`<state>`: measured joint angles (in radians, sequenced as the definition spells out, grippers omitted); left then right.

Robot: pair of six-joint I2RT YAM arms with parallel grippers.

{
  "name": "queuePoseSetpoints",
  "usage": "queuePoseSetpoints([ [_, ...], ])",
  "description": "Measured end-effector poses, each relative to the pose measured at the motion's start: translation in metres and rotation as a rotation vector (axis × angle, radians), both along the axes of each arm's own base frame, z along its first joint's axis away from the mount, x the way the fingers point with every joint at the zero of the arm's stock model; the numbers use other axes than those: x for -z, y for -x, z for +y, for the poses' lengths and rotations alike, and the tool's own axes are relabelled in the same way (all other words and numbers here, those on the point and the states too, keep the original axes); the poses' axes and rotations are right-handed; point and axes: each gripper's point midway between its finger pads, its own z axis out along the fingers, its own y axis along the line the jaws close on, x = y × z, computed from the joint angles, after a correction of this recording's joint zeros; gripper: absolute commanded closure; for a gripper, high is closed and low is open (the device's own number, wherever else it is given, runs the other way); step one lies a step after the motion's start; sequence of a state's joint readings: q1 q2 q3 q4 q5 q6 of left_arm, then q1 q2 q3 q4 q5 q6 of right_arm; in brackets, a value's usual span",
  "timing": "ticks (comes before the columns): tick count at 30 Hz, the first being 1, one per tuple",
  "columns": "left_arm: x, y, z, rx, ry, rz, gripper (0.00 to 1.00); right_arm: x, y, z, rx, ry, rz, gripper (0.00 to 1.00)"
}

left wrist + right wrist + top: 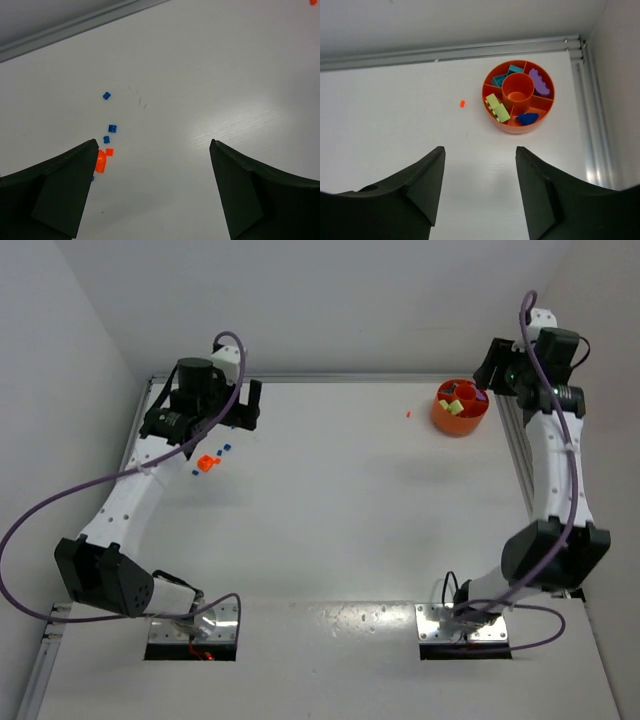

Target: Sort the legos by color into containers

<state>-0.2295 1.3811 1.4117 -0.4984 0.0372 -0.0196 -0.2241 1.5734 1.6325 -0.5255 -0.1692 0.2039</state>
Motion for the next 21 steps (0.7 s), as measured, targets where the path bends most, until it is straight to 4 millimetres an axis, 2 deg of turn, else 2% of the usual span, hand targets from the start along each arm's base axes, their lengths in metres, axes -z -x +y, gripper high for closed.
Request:
queuePoseSetpoints([
  [2, 0.002, 0.006, 0.001, 0.036, -0.028, 0.013, 0.00, -0.016, 0.020, 0.006, -0.049, 0.068, -0.058, 0.30],
  [3, 0.005, 0.008, 0.000, 0.055, -0.037, 0.026, 0.00, -0.018, 0.029, 0.008, -0.065, 0.095, -0.072, 0.28],
  [6, 0.021, 0.014, 0.004, 0.088, -0.057, 0.066, 0.00, -0.009, 0.047, 0.010, -0.120, 0.168, -0.059, 0.28],
  [7, 0.030, 0.016, 0.006, 0.092, -0.063, 0.087, 0.00, -0.002, 0.049, 0.011, -0.149, 0.188, -0.036, 0.24],
  [10, 0.061, 0.024, 0.014, 0.103, -0.064, 0.163, 0.00, 0.026, 0.049, 0.021, -0.277, 0.200, 0.082, 0.21],
  [11, 0.071, 0.028, 0.016, 0.107, -0.065, 0.186, 0.00, 0.035, 0.047, 0.025, -0.317, 0.187, 0.124, 0.25],
  [14, 0.093, 0.030, 0.018, 0.110, -0.070, 0.240, 0.14, 0.073, 0.038, 0.035, -0.422, 0.129, 0.252, 0.31],
  [18, 0.110, 0.011, 0.021, 0.105, -0.089, 0.292, 0.24, 0.135, 0.048, 0.057, -0.519, 0.017, 0.457, 0.32],
  [21, 0.112, -0.018, 0.030, 0.074, -0.090, 0.317, 0.35, 0.153, 0.056, 0.077, -0.570, -0.020, 0.534, 0.32],
])
